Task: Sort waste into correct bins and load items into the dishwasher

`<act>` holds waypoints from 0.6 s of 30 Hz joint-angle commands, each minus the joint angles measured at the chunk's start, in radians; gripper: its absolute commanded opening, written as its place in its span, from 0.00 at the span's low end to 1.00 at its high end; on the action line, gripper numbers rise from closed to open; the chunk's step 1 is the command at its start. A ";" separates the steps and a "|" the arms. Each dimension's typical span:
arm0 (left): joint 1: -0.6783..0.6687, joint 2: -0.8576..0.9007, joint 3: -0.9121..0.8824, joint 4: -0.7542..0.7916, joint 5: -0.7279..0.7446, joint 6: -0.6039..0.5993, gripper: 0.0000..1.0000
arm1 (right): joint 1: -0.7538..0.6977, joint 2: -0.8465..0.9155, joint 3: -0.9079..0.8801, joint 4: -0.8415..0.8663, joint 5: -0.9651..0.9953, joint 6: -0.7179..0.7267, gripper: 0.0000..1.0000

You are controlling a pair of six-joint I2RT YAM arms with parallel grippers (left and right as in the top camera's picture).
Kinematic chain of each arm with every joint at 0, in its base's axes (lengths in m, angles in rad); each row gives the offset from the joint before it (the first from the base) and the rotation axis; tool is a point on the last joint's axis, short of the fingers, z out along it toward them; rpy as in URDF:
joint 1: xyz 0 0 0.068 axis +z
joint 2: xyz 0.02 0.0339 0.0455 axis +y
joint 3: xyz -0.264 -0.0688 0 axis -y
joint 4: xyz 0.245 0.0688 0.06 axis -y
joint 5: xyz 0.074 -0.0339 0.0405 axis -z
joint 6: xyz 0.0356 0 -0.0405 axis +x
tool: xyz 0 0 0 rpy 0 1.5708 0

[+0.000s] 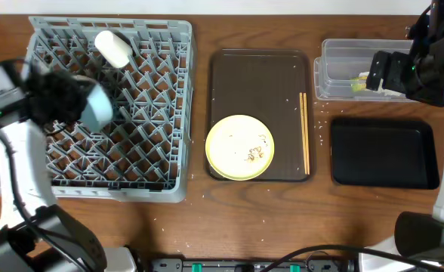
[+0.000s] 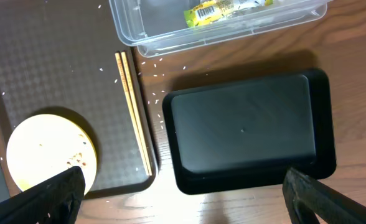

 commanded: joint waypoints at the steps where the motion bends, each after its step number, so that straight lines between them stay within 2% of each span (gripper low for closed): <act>1: 0.086 -0.004 -0.036 -0.003 0.157 -0.016 0.07 | -0.001 -0.023 0.001 -0.001 0.006 -0.014 0.99; 7: 0.177 -0.002 -0.096 0.007 0.216 -0.015 0.08 | -0.001 -0.023 0.001 0.000 0.006 -0.014 0.99; 11: 0.184 0.003 -0.148 0.129 0.328 -0.024 0.07 | -0.001 -0.023 0.001 0.000 0.006 -0.014 0.99; 18: 0.194 0.004 -0.168 0.287 0.342 -0.088 0.08 | -0.001 -0.023 0.001 -0.001 0.006 -0.014 0.99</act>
